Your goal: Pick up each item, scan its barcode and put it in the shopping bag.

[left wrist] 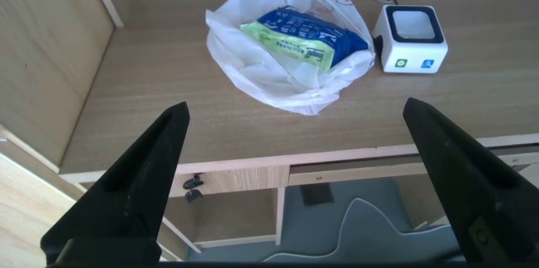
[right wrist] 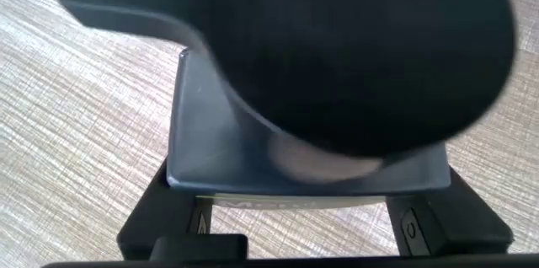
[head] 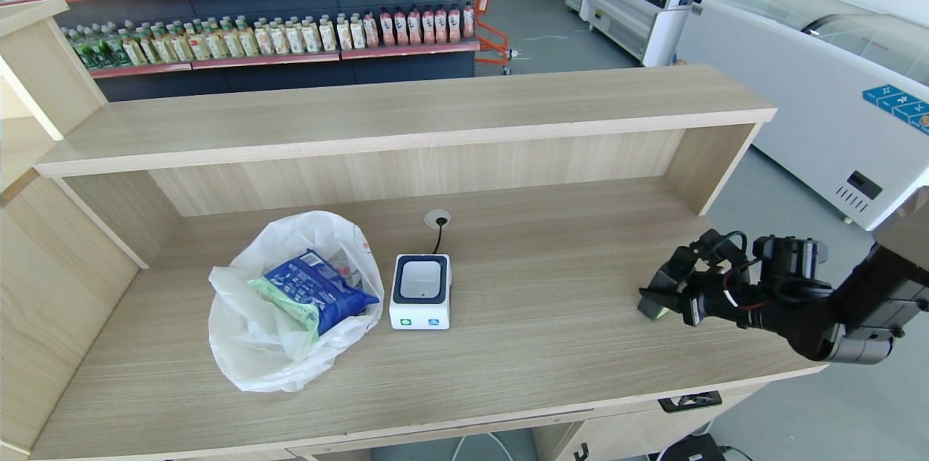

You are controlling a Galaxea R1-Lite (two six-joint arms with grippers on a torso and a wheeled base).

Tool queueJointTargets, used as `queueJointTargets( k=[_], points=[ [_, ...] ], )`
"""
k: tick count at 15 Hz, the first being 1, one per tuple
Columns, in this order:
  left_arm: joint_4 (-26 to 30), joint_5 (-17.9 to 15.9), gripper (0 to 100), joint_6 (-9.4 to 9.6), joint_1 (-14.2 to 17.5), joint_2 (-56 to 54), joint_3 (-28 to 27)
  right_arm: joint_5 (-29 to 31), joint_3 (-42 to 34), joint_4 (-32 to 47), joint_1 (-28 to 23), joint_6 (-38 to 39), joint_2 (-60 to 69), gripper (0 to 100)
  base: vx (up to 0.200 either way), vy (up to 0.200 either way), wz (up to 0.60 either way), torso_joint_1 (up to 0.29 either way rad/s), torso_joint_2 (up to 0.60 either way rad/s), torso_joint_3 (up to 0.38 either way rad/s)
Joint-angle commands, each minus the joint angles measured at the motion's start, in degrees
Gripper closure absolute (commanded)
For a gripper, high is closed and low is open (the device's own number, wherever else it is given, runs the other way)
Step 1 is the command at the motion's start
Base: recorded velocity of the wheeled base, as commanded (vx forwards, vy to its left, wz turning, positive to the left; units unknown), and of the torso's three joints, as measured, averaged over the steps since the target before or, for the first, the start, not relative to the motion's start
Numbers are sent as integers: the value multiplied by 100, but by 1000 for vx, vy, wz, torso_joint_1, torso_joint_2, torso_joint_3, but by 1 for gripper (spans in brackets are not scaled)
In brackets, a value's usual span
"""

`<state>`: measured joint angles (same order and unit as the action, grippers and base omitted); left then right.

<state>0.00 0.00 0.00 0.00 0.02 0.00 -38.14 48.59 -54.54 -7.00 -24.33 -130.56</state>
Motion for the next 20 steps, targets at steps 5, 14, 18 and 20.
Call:
queueJointTargets(
  k=[5, 14, 18, 20],
  points=[
    [0, 0, 0, 0, 0, -2, 0, -70, 10, -13, 5, -10, 242, 100, 0, 0, 0, 0, 0, 0],
    [0, 0, 0, 0, 0, -2, 0, -1538, 28, -1357, 348, 570, 2395, 100, 0, 0, 0, 0, 0, 0],
    [0, 0, 0, 0, 0, -2, 0, -1521, 476, -2052, 1491, 719, 3019, 100, 0, 0, 0, 0, 0, 0],
    [0, 0, 0, 0, 0, -2, 0, -1521, 485, -2184, 2176, 359, 3274, 100, 0, 0, 0, 0, 0, 0]
  ],
)
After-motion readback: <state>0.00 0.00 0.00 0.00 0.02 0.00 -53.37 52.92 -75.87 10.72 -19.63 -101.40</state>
